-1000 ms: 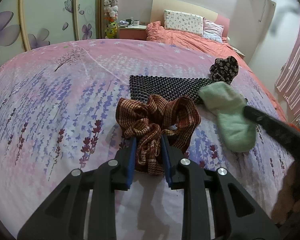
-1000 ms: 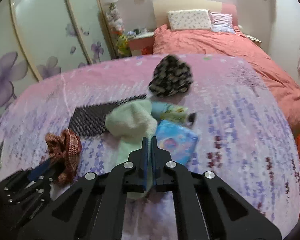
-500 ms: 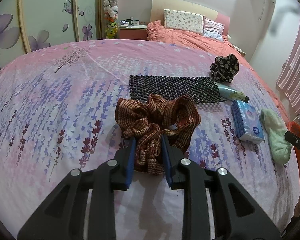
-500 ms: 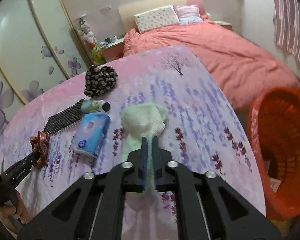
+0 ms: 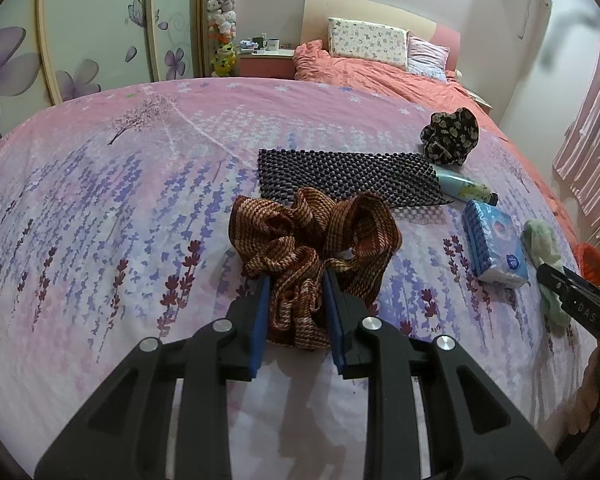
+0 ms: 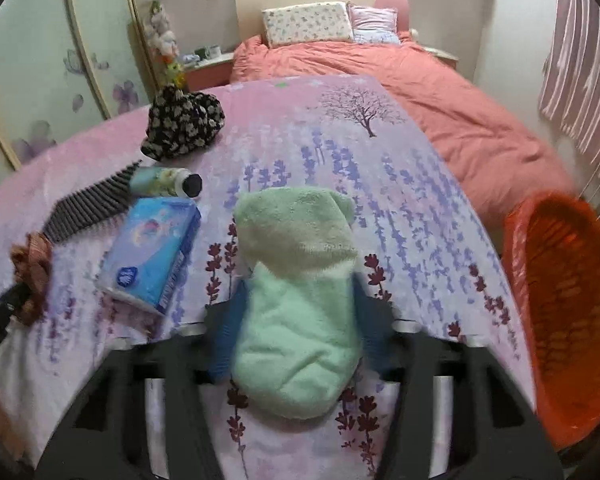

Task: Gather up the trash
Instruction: 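Grasp the light green sock with the right tool while the left tool regrips the scrunchie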

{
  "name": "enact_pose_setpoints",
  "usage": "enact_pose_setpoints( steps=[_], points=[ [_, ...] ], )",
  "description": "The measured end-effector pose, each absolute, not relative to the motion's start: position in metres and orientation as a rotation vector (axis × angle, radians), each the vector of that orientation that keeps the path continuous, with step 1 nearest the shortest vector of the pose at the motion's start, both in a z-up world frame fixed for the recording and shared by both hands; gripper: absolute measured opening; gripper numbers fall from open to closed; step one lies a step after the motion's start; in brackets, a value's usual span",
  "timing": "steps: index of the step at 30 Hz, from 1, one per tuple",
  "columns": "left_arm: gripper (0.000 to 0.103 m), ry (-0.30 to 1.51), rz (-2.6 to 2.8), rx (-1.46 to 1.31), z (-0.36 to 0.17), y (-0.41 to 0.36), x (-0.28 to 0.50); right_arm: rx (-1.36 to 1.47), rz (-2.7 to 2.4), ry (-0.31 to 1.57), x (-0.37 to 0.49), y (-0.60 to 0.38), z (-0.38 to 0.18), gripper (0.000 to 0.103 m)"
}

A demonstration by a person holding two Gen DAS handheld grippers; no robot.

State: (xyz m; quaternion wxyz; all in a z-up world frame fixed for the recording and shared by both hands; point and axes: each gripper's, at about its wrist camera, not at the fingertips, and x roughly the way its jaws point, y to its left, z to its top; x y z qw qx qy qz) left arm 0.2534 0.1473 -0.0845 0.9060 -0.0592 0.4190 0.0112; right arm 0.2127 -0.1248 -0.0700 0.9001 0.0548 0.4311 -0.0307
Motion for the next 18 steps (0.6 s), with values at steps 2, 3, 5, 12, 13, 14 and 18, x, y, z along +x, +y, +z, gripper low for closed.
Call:
enact_pose_setpoints(
  steps=[2, 3, 5, 12, 13, 14, 18],
  points=[
    [0.030, 0.860, 0.020, -0.132, -0.083, 0.149, 0.252, 0.129, -0.068, 0.890, 0.211, -0.129, -0.070, 0.025],
    [0.035, 0.854, 0.016, -0.140, -0.082, 0.150, 0.251, 0.145, -0.066, 0.888, 0.210, -0.131, -0.070, 0.024],
    [0.046, 0.828, 0.012, -0.145, -0.078, 0.152, 0.246, 0.162, -0.063, 0.887, 0.210, -0.135, -0.071, 0.022],
    [0.077, 0.771, -0.038, -0.150, -0.062, 0.152, 0.222, 0.183, -0.052, 0.885, 0.209, -0.140, -0.070, 0.022],
    [0.078, 0.772, -0.042, -0.142, -0.062, 0.150, 0.222, 0.188, -0.050, 0.885, 0.208, -0.140, -0.069, 0.022],
    [0.080, 0.778, -0.038, -0.131, -0.062, 0.148, 0.223, 0.192, -0.048, 0.884, 0.208, -0.141, -0.069, 0.022],
    [0.081, 0.823, 0.002, -0.099, -0.070, 0.139, 0.239, 0.192, -0.047, 0.885, 0.208, -0.141, -0.069, 0.023]
  ],
)
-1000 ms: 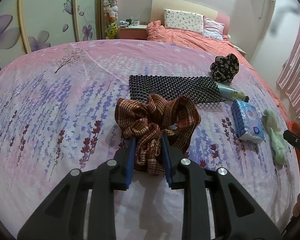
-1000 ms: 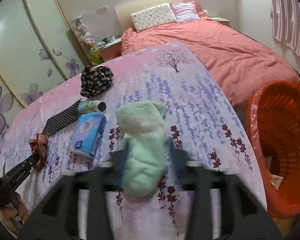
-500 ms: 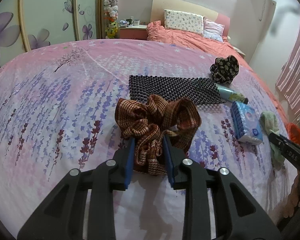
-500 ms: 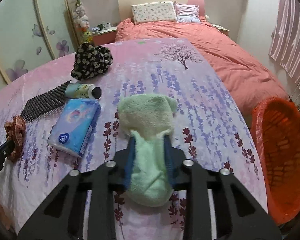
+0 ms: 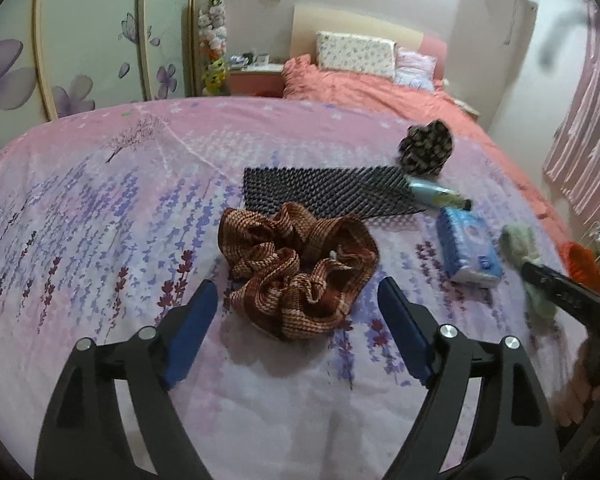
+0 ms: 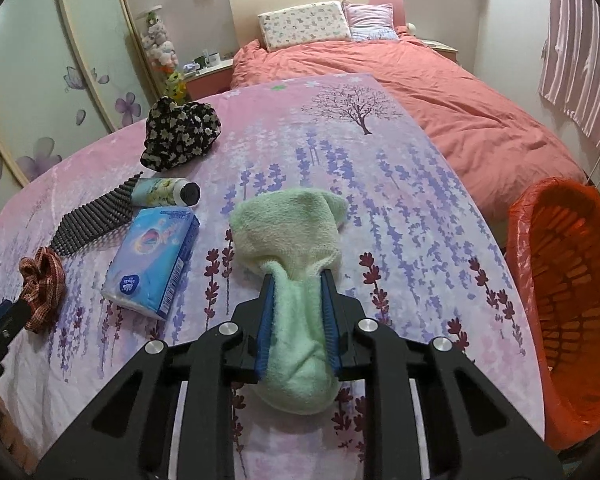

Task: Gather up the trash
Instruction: 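Grasp the light green sock with the right tool while the left tool regrips the scrunchie, then carry the scrunchie and sock to the basket and open both tools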

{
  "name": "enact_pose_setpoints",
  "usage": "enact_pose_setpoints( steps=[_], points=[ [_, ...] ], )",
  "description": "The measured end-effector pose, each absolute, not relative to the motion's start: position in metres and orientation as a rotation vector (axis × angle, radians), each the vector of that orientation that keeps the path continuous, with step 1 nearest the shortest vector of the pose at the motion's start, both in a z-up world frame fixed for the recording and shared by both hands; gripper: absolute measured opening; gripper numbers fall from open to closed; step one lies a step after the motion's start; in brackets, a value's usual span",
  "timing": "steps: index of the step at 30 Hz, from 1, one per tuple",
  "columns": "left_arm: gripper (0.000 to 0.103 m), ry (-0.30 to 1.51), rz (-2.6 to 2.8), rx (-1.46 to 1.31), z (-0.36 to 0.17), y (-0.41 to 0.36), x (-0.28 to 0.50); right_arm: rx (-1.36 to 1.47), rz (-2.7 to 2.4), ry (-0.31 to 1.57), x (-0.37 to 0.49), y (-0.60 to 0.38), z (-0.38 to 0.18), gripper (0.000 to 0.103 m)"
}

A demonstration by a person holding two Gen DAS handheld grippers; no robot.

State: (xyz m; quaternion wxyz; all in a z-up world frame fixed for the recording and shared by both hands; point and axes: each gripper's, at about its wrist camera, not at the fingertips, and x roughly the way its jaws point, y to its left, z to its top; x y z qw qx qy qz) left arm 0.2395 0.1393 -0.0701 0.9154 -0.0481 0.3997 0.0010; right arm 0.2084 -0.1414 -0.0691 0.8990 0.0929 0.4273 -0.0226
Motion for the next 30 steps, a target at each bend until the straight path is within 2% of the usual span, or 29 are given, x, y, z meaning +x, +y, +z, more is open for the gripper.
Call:
enact_pose_setpoints(
  steps=[8, 20, 22, 24, 25, 27, 28, 30],
  points=[
    [0.081, 0.913, 0.066, -0.069, -0.086, 0.137, 0.266, 0.177, -0.051, 0.888, 0.209, -0.139, -0.069, 0.024],
    [0.080, 0.916, 0.075, -0.069, -0.087, 0.136, 0.268, 0.172, -0.048, 0.889, 0.210, -0.138, -0.069, 0.026],
    [0.074, 0.911, 0.075, -0.070, -0.086, 0.136, 0.267, 0.191, -0.040, 0.886, 0.209, -0.141, -0.069, 0.026],
    [0.049, 0.892, 0.049, -0.075, -0.084, 0.135, 0.265, 0.201, -0.037, 0.884, 0.209, -0.144, -0.069, 0.026],
    [0.044, 0.887, 0.033, -0.077, -0.083, 0.134, 0.265, 0.197, -0.041, 0.884, 0.209, -0.143, -0.069, 0.025],
    [0.023, 0.882, 0.013, -0.080, -0.083, 0.132, 0.266, 0.170, -0.066, 0.885, 0.209, -0.140, -0.068, 0.021],
    [0.021, 0.877, -0.004, -0.086, -0.081, 0.132, 0.265, 0.165, -0.072, 0.883, 0.208, -0.140, -0.068, 0.012],
    [0.017, 0.862, -0.013, -0.083, -0.078, 0.130, 0.263, 0.169, -0.068, 0.872, 0.203, -0.144, -0.065, 0.009]
  ],
)
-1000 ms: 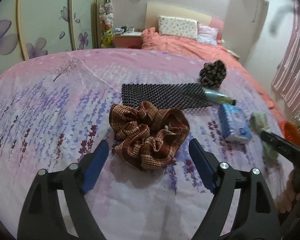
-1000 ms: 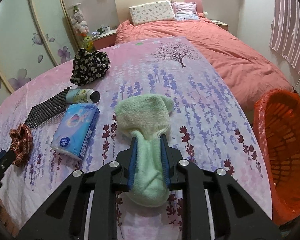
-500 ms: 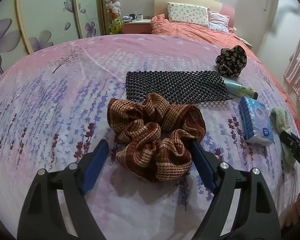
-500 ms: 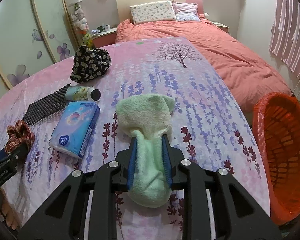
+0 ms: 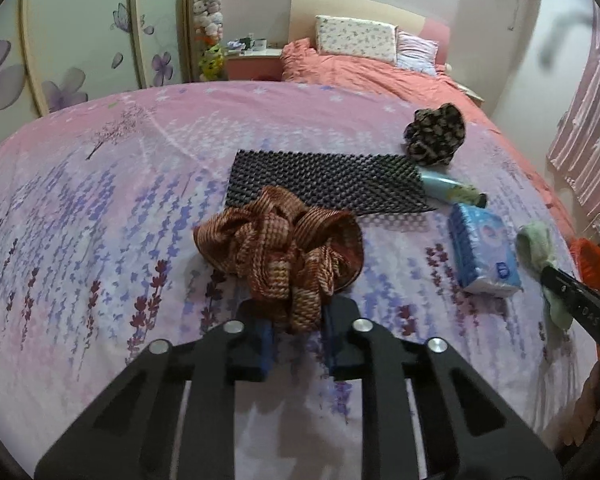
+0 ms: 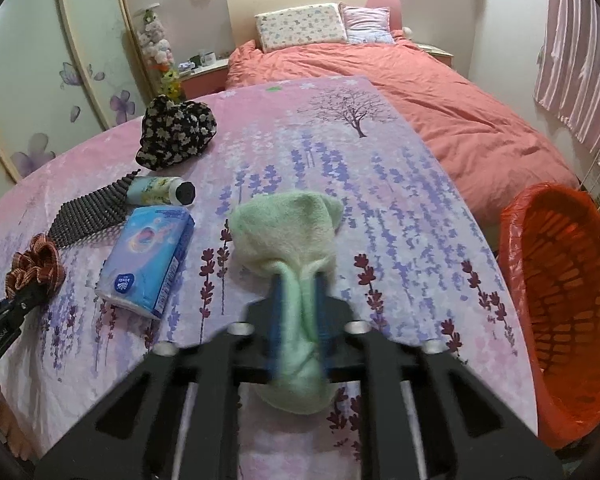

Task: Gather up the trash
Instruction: 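Carry the scrunchie and sock to the basket and open both tools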

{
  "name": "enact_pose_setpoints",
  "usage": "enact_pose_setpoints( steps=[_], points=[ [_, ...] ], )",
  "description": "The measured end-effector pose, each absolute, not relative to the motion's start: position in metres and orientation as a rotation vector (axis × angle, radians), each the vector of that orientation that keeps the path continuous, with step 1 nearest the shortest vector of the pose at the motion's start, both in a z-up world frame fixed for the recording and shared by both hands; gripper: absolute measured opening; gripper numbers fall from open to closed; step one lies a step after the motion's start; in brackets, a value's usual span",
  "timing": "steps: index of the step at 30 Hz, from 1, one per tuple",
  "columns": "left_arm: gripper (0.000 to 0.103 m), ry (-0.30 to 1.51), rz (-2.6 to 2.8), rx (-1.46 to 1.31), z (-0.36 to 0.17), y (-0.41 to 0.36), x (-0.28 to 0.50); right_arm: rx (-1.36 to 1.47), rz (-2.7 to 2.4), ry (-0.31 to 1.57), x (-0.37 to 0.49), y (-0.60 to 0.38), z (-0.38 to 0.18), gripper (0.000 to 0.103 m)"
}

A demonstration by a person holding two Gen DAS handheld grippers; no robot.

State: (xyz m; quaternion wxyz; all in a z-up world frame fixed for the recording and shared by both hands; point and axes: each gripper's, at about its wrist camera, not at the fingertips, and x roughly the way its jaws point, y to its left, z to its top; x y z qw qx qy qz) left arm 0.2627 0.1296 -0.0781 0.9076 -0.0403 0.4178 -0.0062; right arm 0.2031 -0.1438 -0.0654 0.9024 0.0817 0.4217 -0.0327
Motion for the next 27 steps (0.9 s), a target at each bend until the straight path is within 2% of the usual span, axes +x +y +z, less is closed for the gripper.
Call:
enact_pose_setpoints(
  steps=[12, 19, 27],
  points=[
    [0.017, 0.702, -0.145, -0.078, -0.012, 0.097, 0.213, 0.232, -0.077, 0.648, 0.127, -0.188, 0.005, 0.009],
    [0.017, 0.641, -0.310, -0.051, 0.023, 0.036, 0.188, 0.213, -0.137, 0.558, 0.089, -0.212, 0.025, 0.009],
    [0.017, 0.626, -0.491, -0.044, 0.036, -0.040, 0.171, 0.217, -0.224, 0.488, 0.063, -0.249, 0.034, 0.009]
  ],
)
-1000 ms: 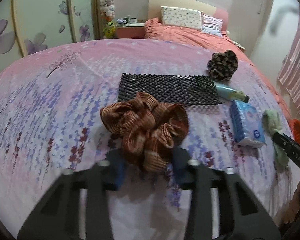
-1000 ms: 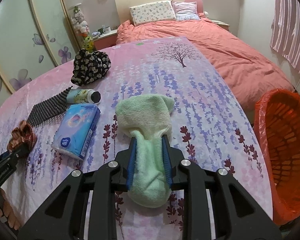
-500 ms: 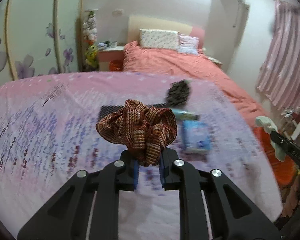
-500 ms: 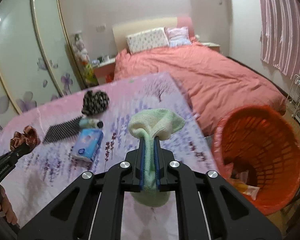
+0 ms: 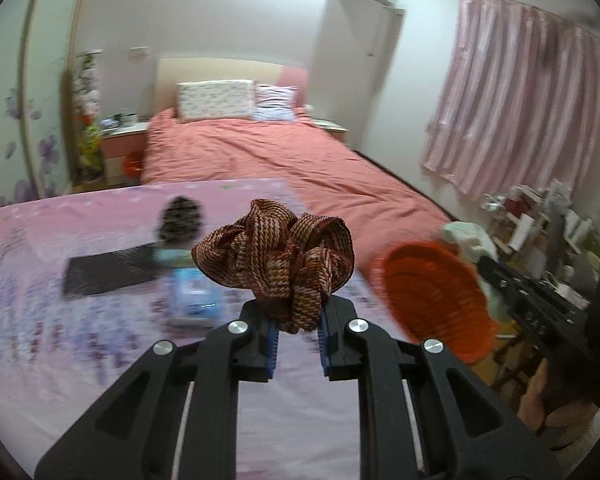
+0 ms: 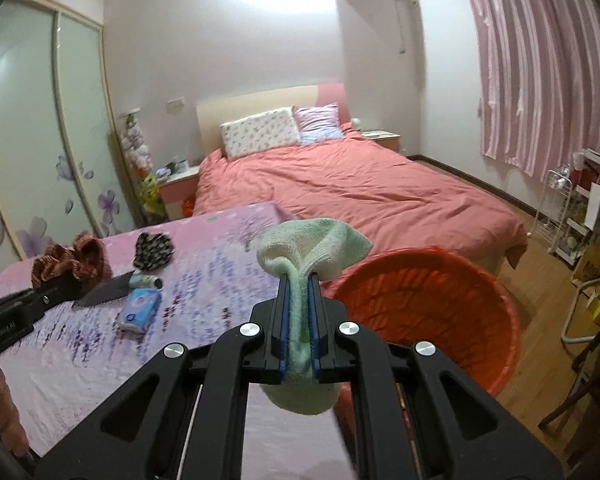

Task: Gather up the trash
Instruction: 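Carry the scrunchie and sock to the basket and open both tools, then return both tools to the bed and grasp the blue tissue pack with the right tool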

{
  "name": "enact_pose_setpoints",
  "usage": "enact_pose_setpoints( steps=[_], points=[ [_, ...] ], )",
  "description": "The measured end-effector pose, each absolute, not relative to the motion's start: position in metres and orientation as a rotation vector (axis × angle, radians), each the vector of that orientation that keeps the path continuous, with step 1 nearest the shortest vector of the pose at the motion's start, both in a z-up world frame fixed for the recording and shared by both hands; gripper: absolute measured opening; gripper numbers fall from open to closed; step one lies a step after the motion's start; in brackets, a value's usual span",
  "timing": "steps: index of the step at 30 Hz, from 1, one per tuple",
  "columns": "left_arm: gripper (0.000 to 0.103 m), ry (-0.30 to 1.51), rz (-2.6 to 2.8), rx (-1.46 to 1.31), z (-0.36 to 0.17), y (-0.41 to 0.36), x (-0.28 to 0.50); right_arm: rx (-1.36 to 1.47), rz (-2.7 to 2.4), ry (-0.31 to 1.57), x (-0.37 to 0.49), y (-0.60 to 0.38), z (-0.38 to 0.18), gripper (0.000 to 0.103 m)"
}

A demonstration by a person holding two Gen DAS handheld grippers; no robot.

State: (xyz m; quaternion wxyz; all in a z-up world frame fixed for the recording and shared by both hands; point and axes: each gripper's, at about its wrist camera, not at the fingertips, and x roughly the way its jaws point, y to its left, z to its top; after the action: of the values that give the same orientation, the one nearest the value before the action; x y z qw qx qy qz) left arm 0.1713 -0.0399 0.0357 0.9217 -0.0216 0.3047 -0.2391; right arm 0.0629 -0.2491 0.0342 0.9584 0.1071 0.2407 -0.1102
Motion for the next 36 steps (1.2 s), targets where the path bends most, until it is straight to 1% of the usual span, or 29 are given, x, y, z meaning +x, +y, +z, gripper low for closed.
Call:
enact_pose_setpoints(
  steps=[8, 16, 18, 19, 21, 22, 23, 24, 25, 26, 29, 31, 34, 36],
  points=[
    [0.017, 0.634, -0.663, -0.018, 0.031, -0.126, 0.167, 0.296, -0.297, 0.461, 0.058, -0.302, 0.027, 0.009],
    [0.017, 0.671, -0.770, 0.028, 0.010, -0.201, 0.178, 0.377, -0.320, 0.463, 0.062, -0.341, 0.009, 0.009],
    [0.019, 0.686, -0.781, 0.038, 0.003, -0.217, 0.182, 0.394, -0.324, 0.467, 0.065, -0.350, 0.004, 0.009],
    [0.020, 0.696, -0.785, 0.045, -0.001, -0.224, 0.186, 0.407, -0.322, 0.471, 0.067, -0.355, 0.002, 0.010],
    [0.032, 0.715, -0.771, 0.060, -0.011, -0.235, 0.192, 0.428, -0.321, 0.482, 0.069, -0.363, -0.004, 0.012],
    [0.034, 0.720, -0.757, 0.066, -0.014, -0.236, 0.196, 0.435, -0.320, 0.486, 0.071, -0.365, -0.007, 0.015],
    [0.040, 0.724, -0.747, 0.071, -0.017, -0.240, 0.196, 0.440, -0.321, 0.496, 0.073, -0.368, -0.010, 0.025],
    [0.045, 0.733, -0.731, 0.078, -0.022, -0.241, 0.200, 0.441, -0.327, 0.506, 0.074, -0.368, -0.014, 0.030],
    [0.047, 0.738, -0.719, 0.080, -0.026, -0.240, 0.201, 0.440, -0.336, 0.514, 0.076, -0.369, -0.018, 0.040],
    [0.051, 0.743, -0.704, 0.082, -0.029, -0.239, 0.204, 0.439, -0.340, 0.518, 0.075, -0.370, -0.021, 0.044],
    [0.055, 0.759, -0.671, 0.077, -0.036, -0.225, 0.213, 0.432, -0.348, 0.536, 0.074, -0.366, -0.026, 0.048],
    [0.057, 0.766, -0.650, 0.074, -0.039, -0.217, 0.216, 0.427, -0.351, 0.545, 0.073, -0.364, -0.026, 0.048],
    [0.064, 0.759, -0.597, 0.090, -0.039, -0.196, 0.218, 0.401, -0.348, 0.558, 0.076, -0.354, -0.025, 0.049],
    [0.068, 0.746, -0.553, 0.109, -0.038, -0.180, 0.216, 0.384, -0.333, 0.568, 0.079, -0.347, -0.024, 0.052]
  ],
)
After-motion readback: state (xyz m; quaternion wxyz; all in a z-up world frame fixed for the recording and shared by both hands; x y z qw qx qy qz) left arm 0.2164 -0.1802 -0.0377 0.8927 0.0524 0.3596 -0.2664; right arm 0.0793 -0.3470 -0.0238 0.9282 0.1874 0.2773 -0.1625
